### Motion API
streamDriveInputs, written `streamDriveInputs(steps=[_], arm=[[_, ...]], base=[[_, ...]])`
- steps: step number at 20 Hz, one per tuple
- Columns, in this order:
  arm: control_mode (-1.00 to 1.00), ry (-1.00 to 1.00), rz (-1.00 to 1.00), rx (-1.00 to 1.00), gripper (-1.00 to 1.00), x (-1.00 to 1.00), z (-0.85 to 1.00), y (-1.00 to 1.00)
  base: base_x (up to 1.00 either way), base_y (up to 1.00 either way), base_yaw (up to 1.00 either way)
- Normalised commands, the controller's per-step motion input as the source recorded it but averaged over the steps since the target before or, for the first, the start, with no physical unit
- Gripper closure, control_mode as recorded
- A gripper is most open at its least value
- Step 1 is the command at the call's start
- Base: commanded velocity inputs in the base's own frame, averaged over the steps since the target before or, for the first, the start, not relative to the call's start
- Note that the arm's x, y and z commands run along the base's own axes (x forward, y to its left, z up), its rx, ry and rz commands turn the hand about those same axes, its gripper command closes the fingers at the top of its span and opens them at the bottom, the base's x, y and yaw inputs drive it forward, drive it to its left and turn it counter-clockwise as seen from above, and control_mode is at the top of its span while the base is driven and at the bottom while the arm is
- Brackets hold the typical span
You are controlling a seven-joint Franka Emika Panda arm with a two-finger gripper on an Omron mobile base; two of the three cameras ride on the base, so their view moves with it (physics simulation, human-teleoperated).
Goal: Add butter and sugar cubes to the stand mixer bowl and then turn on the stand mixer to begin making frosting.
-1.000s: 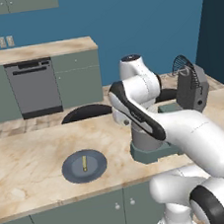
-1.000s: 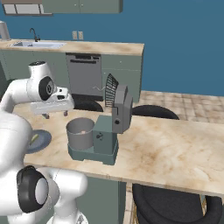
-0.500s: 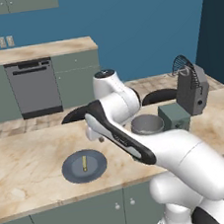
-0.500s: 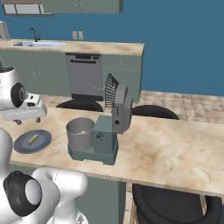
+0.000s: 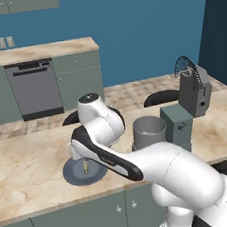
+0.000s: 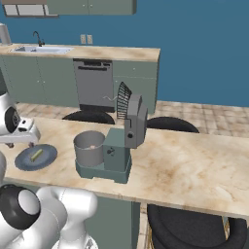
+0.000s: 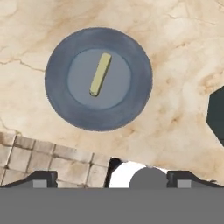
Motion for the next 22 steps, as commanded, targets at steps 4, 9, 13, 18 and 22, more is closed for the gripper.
streamDriveInputs(steps=[4,9,13,18,22], arm=[[-1.0,0.0,-0.09,0.04,-1.0,0.19,-0.35,0.29],[-1.0,0.0,-0.11,0.04,-1.0,0.31,-0.3,0.11],[-1.0,0.0,-0.13,0.02,-1.0,0.25,-0.31,0.03],[-1.0,0.0,-0.14,0.0,-1.0,0.21,-0.3,0.02],[-1.0,0.0,-0.11,0.0,-1.0,0.19,-0.25,0.09]], base=[[0.0,0.0,0.0],[0.0,0.0,0.0],[0.0,0.0,0.0],[0.0,0.0,0.0],[0.0,0.0,0.0]])
